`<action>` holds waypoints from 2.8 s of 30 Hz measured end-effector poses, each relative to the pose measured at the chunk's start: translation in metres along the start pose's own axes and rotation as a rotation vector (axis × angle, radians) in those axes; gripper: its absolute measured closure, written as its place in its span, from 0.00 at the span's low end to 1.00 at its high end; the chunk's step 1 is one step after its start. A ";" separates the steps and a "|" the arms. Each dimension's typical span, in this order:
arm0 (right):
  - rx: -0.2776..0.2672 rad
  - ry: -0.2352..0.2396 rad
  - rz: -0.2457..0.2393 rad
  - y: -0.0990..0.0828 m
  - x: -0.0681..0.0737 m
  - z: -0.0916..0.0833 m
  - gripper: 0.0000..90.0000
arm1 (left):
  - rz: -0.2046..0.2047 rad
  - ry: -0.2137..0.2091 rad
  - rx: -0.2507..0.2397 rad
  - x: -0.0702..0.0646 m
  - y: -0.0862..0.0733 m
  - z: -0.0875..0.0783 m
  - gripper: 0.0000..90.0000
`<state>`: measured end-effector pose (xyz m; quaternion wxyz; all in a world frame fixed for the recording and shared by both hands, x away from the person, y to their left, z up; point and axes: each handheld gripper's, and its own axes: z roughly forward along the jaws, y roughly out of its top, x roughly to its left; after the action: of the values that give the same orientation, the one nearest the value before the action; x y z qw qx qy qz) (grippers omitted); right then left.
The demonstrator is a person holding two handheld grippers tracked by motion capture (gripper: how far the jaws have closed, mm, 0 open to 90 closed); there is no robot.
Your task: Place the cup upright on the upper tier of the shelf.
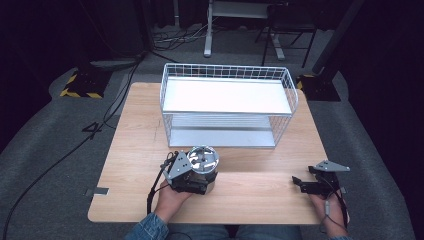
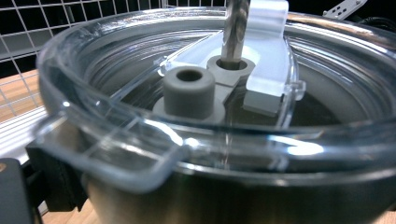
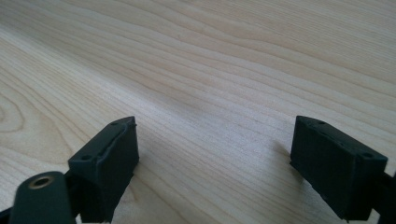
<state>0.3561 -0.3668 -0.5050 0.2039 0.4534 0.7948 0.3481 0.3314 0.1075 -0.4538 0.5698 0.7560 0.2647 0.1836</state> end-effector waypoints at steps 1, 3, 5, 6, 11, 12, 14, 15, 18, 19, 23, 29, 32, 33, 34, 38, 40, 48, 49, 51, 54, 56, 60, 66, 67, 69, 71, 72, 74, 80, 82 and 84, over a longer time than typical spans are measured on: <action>0.000 0.000 0.000 0.000 0.000 0.000 0.17 | 0.000 0.000 0.001 0.000 0.000 0.000 0.04; 0.000 0.000 0.000 0.000 0.000 0.000 0.17 | 0.001 -0.002 0.004 0.000 0.000 0.000 0.04; 0.000 0.000 0.000 0.000 0.000 0.000 0.17 | 0.001 -0.002 0.006 0.000 0.001 0.000 0.04; 0.000 -0.001 -0.001 0.000 0.000 0.000 0.17 | 0.002 -0.001 0.006 0.000 0.001 0.000 0.04; -0.001 -0.002 -0.001 0.000 0.000 0.000 0.17 | 0.006 0.003 0.012 0.000 0.001 0.000 0.04; -0.001 -0.002 -0.001 0.000 0.000 0.000 0.17 | 0.005 0.004 0.012 0.000 0.001 0.000 0.04; -0.003 -0.002 -0.005 0.000 0.000 0.000 0.17 | 0.003 0.007 0.014 -0.001 0.002 0.000 0.04; -0.002 -0.002 -0.002 0.000 0.000 0.000 0.17 | 0.001 0.007 0.015 -0.001 0.002 0.000 0.04; -0.003 -0.003 -0.005 0.000 0.000 0.000 0.17 | -0.004 0.012 0.019 -0.002 0.002 0.000 0.04; -0.003 -0.003 -0.005 0.000 0.000 0.000 0.17 | -0.007 0.014 0.020 -0.002 0.003 0.000 0.04; -0.004 -0.006 -0.007 0.000 0.000 0.000 0.17 | -0.010 0.022 0.032 -0.002 0.004 0.000 0.04; -0.004 -0.009 -0.007 0.000 0.000 0.000 0.17 | -0.024 0.025 0.034 -0.001 0.012 -0.003 0.04; -0.003 -0.005 -0.005 0.000 0.000 0.000 0.17 | -0.019 0.026 0.033 0.000 0.017 -0.005 0.04; -0.002 -0.004 -0.001 0.000 0.000 0.000 0.17 | -0.021 0.026 0.032 0.000 0.020 -0.006 0.04; -0.001 -0.003 0.000 0.000 0.000 0.000 0.17 | -0.019 0.027 0.032 0.000 0.022 -0.007 0.04; 0.001 0.001 0.003 0.000 0.000 0.000 0.17 | -0.020 0.028 0.035 0.001 0.031 -0.011 0.04; 0.000 0.001 0.003 0.000 0.000 0.000 0.17 | -0.019 0.026 0.037 0.001 0.038 -0.014 0.04; 0.000 0.001 0.004 0.000 0.000 0.000 0.18 | -0.005 0.022 0.040 0.002 0.063 -0.026 0.04; -0.003 0.002 0.002 0.000 -0.001 0.000 0.18 | -0.004 0.021 0.037 0.003 0.065 -0.027 0.04; -0.002 -0.001 0.006 0.000 -0.001 0.000 0.18 | -0.011 0.010 0.037 0.004 0.071 -0.030 0.04; -0.002 -0.001 0.006 0.000 -0.001 0.000 0.18 | -0.026 -0.009 0.034 0.006 0.080 -0.036 0.04; -0.002 -0.002 0.006 0.000 -0.001 0.000 0.18 | -0.032 -0.018 0.037 0.008 0.088 -0.039 0.04; -0.002 -0.002 0.005 0.000 -0.001 0.000 0.18 | -0.044 -0.021 0.035 0.012 0.101 -0.044 0.04; -0.003 -0.004 0.005 0.000 0.000 0.000 0.18 | -0.038 -0.021 0.024 0.020 0.123 -0.050 0.04; -0.003 -0.003 0.005 0.000 0.000 0.000 0.18 | -0.036 -0.021 0.023 0.021 0.127 -0.050 0.04; -0.003 -0.003 0.003 0.000 -0.001 0.000 0.18 | -0.036 -0.024 0.020 0.023 0.133 -0.051 0.04; -0.002 -0.002 0.005 0.000 -0.001 0.000 0.18 | -0.033 -0.028 0.015 0.024 0.140 -0.053 0.04; -0.002 -0.002 0.006 0.000 -0.001 0.000 0.18 | -0.034 -0.029 0.014 0.025 0.143 -0.053 0.04; -0.001 -0.002 0.005 0.000 -0.001 0.000 0.18 | -0.030 -0.028 0.012 0.027 0.149 -0.054 0.04; -0.001 -0.001 0.006 0.000 -0.001 0.000 0.18 | -0.028 -0.023 0.008 0.033 0.164 -0.054 0.04; -0.001 -0.001 0.006 0.000 -0.001 0.000 0.17 | -0.033 -0.022 0.003 0.035 0.169 -0.054 0.04; -0.001 -0.002 0.006 0.000 -0.001 0.000 0.17 | -0.036 -0.024 0.000 0.038 0.174 -0.053 0.04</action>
<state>0.3566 -0.3673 -0.5050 0.2038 0.4562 0.7929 0.3488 0.3644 0.1341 -0.2725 0.5760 0.7533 0.2715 0.1644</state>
